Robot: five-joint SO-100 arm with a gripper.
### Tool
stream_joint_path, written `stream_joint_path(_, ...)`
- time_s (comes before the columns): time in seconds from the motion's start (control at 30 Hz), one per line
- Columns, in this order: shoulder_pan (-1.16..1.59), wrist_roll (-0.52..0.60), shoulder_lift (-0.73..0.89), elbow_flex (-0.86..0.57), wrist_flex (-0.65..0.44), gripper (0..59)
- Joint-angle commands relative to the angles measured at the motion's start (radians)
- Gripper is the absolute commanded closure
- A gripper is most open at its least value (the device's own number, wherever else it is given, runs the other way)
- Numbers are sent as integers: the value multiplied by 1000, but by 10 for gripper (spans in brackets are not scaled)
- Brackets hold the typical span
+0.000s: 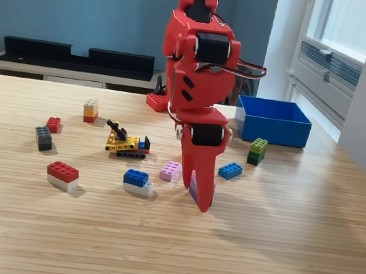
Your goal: Grasp a lego block and put it in the bin.
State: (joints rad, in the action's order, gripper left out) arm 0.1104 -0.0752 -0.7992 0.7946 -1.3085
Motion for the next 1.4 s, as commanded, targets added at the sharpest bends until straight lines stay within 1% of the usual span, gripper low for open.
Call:
stream_joint_path(0.03, 32, 11, -25, -66, -8, 201)
stream_joint_path(0.13, 48, 23, -25, -67, -8, 211)
stream_joint_path(0.3, 55, 37, -23, -67, -8, 246)
stream_joint_path(0.67, -6, 0, -23, -60, -6, 248)
stream_joint_path(0.83, -9, -11, -23, -52, -2, 281)
stream_joint_path(0.97, -2, -6, -23, -46, 8, 285)
stream_joint_path(1.17, 5, -8, -23, -46, 9, 306)
stream_joint_path(1.33, 5, -9, -23, -51, 11, 348)
stream_joint_path(1.4, 5, -6, -23, -49, 12, 380)
